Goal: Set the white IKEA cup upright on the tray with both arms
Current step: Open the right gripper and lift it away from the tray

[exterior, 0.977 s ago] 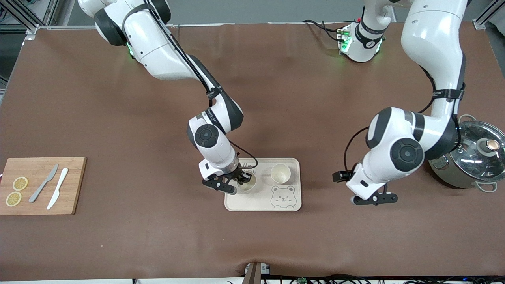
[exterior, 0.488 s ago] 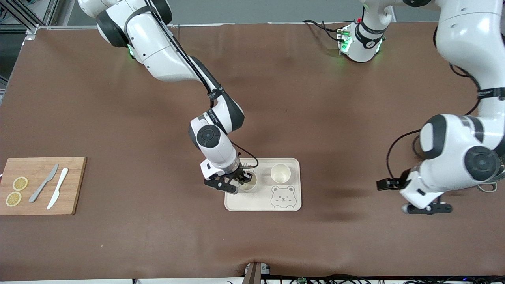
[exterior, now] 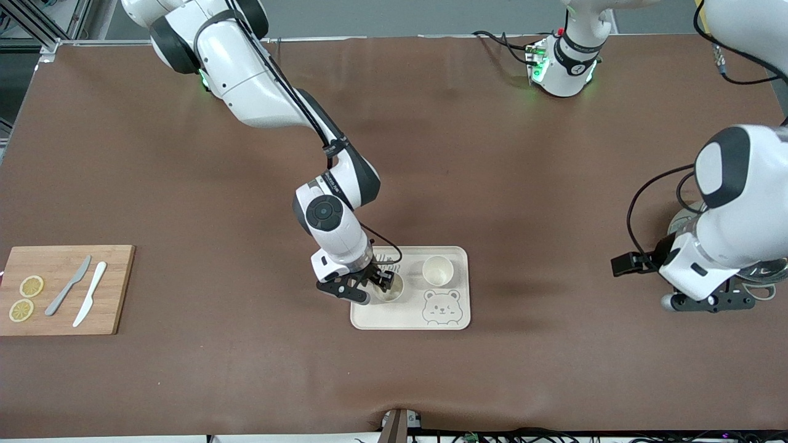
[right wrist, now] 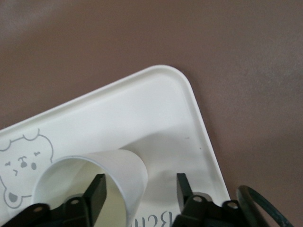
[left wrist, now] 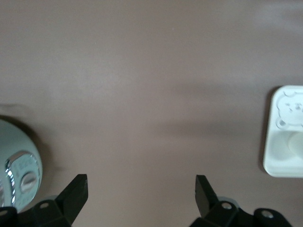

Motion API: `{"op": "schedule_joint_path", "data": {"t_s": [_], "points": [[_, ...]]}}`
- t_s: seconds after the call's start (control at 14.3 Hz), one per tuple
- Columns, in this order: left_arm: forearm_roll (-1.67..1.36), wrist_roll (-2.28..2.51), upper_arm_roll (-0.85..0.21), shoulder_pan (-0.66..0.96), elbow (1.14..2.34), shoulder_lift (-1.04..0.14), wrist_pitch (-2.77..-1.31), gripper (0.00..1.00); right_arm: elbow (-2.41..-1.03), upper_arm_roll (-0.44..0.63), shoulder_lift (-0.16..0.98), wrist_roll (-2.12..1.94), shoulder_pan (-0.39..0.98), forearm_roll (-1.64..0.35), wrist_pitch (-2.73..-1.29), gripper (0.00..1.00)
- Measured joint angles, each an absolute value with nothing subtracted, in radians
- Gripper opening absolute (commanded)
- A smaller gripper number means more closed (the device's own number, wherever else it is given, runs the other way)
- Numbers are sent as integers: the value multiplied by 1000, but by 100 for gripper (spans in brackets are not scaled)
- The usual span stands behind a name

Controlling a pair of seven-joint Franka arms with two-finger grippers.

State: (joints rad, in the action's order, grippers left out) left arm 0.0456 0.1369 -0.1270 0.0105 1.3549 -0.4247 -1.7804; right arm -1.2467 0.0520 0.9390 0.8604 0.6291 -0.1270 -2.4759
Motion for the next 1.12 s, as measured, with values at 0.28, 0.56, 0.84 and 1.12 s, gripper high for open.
{"op": "schedule_joint_path", "data": {"t_s": [0.28,0.56,0.84,1.12], "points": [[44,142,-125,81,1354,-339,-1737,100,-1211,60,870,855,611,-112,-2329,100],[44,102,-66,137,1352,-251,-1688,100,-1188,64,644,825,583,-109,-1961,100],[40,-25,21,160,1356,-179,-1634,100,-1284,65,319,731,520,-108,-1657,100],[38,-38,22,162,1372,-172,-1622,100,-1585,68,-24,515,394,-76,-1619,100]]}}
